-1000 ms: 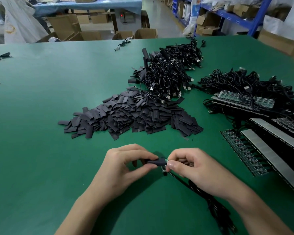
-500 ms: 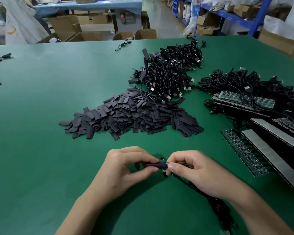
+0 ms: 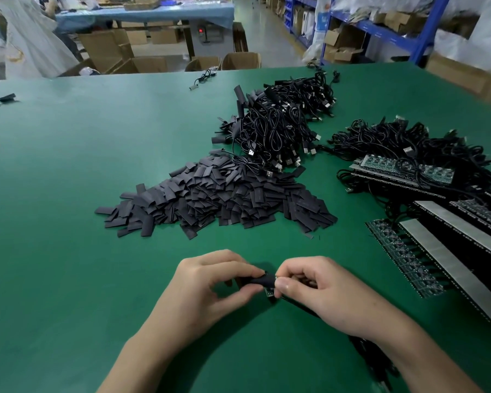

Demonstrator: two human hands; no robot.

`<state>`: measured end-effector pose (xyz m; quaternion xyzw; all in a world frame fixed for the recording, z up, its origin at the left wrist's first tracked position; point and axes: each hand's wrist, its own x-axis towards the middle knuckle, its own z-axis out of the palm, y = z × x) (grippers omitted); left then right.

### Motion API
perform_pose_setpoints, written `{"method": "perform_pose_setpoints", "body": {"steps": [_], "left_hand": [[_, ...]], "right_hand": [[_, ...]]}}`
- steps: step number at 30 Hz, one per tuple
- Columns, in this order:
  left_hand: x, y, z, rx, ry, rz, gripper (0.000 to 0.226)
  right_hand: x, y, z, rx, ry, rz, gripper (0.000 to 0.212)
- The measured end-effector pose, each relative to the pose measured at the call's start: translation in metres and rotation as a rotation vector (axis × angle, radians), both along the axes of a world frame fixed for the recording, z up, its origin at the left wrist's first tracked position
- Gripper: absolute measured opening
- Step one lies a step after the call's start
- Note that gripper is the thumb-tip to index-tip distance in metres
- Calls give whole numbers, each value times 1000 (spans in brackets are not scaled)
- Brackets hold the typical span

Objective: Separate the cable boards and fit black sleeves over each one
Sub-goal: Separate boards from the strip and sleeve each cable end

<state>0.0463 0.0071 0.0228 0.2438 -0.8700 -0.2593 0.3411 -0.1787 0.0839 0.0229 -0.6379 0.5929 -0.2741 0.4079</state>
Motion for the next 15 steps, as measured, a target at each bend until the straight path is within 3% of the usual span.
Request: {"method": "perform_pose_setpoints", "body": {"steps": [5, 11, 15], "left_hand": [[-1, -2, -1, 7, 78, 77, 17], [-7, 1, -4, 52, 231, 263, 34], [-13, 5, -7, 142, 304, 331, 27]], "right_hand": [[-2, -1, 2, -52, -73, -67, 35], [3, -3, 0, -44, -257, -106, 27], [9, -4, 0, -52, -350, -144, 22]]}}
